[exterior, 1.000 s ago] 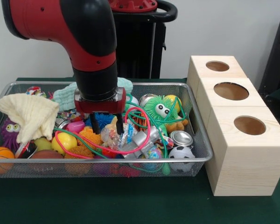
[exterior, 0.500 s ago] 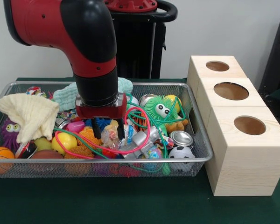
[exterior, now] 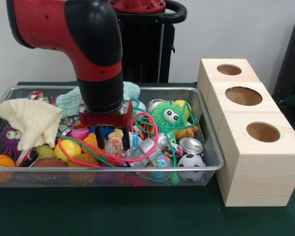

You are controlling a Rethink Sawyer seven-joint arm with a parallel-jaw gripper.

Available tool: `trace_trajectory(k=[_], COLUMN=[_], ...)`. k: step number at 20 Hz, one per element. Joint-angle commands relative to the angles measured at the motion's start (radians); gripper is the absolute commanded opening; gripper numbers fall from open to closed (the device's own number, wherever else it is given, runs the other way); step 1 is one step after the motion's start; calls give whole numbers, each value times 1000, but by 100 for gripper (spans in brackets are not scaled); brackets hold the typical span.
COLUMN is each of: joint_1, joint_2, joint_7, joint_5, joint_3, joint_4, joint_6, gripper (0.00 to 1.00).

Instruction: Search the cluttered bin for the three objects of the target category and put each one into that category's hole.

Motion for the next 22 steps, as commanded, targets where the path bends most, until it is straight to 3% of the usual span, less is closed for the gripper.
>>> trace_trajectory(k=[1, 7, 8, 14, 22], joint_1=[-2, 11, 21, 9, 40], joint_2=[50, 55, 55, 57, 62], joint_7=[226, 218, 222, 212, 250], joint_5=[27, 36, 37, 41, 81], joint_3=[20, 8, -5, 15, -22], joint_4=[92, 88, 85, 105, 88], joint_6=[-98, -78, -65, -88, -37], gripper=[100, 100, 0, 0, 0])
